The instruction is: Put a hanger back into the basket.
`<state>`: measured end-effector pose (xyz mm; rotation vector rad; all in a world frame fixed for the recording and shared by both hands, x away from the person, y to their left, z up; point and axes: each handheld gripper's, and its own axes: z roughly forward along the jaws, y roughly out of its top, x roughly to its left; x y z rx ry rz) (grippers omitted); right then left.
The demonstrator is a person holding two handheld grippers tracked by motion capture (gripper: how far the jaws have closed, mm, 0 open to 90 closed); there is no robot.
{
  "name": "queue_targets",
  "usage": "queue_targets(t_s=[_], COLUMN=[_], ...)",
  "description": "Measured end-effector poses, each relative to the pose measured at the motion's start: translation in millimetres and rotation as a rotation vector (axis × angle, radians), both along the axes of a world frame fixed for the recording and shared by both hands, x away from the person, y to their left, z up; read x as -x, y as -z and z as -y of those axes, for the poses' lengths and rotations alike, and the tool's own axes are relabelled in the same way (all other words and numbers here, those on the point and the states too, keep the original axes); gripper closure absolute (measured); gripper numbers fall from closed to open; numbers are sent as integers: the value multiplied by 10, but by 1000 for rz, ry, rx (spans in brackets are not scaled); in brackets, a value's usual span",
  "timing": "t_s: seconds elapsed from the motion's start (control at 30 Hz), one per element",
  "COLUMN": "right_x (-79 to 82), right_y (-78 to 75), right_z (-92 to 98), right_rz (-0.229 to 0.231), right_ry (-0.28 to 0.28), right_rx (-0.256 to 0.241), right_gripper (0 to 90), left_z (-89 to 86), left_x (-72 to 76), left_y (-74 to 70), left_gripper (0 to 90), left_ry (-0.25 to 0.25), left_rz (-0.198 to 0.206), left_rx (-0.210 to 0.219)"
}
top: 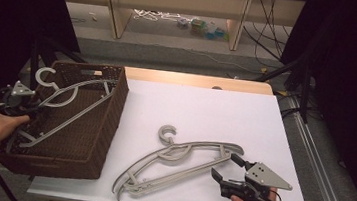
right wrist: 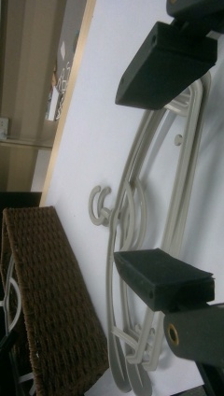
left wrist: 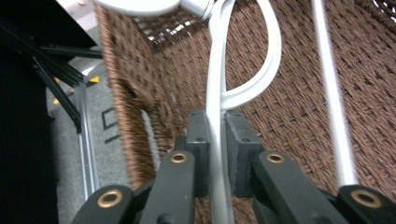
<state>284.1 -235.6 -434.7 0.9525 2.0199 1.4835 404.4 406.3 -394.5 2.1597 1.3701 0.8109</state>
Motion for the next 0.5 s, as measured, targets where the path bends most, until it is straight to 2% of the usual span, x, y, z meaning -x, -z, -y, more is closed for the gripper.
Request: queue_targets(t_s=[0.1,0.17,0.23,0.27,0.33,0.4,0.5], right_x=[3,2,0,3,2,-2,1], right_y=[0,2,3,0,0,5,1], right_z=[0,-5,-11,-4,-5,-15,-5], right_rz=[1,0,3,0,1,5,5], right_ry=[-1,-6,-7,-5,-6,-7,0], right_rx=[5,-6,-11,3,1,-13,0], right_gripper=[216,216,216,215,215,216,216], left_z=[26,36,37,33,32,44,33], left_x=[-29,-41,-49,-54,-65,-77,-80], left_y=[48,50,60,72,82,87,93], left_gripper=[811,811,811,808,807,785,723], left_ry=[-2,8,6,4,-3,-8,-30], left_rz=[-25,-28,-50,-68,-88,-88,-110], left_rx=[-24,-14,6,18,0,-2,1])
